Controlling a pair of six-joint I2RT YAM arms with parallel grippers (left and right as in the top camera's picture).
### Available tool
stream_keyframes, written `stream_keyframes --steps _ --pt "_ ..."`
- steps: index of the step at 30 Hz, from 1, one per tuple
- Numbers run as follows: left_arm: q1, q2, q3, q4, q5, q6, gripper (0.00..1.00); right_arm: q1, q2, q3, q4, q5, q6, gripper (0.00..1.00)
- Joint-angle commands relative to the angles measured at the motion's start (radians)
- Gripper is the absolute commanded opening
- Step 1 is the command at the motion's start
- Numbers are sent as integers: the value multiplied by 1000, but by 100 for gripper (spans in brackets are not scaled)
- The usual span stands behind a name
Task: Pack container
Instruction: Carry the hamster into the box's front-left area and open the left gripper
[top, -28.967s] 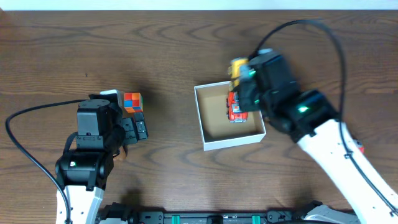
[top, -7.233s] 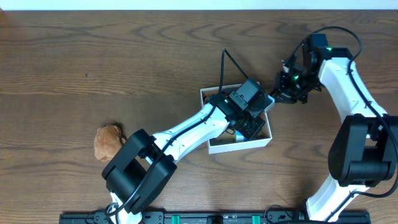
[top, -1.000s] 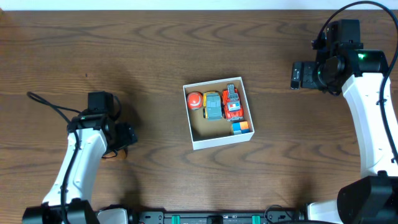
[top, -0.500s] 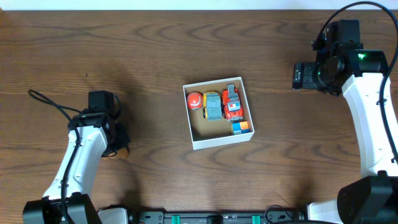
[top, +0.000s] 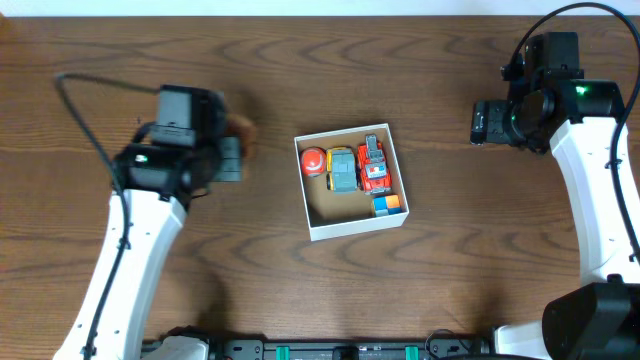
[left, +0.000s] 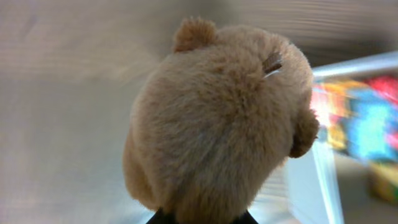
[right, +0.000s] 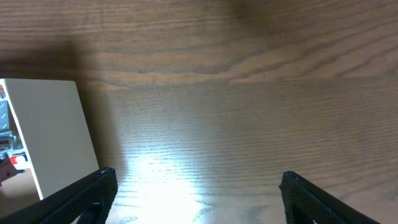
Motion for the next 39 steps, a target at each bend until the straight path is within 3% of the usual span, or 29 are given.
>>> stream_keyframes --steps 1,7,12,23,39 --pt "-121 -1 14 8 45 202 5 -8 -3 13 -2 6 -9 87" --pt "-343 33 14 61 44 388 6 -8 -3 12 -5 6 -9 84" --pt "-432 93 14 108 45 432 6 -8 -3 12 -19 6 -9 85" --pt "-498 261 14 106 60 431 6 -8 -3 12 -24 6 -8 86" --pt "-501 291 -19 -7 96 402 6 -8 -3 12 -26 7 -8 86"
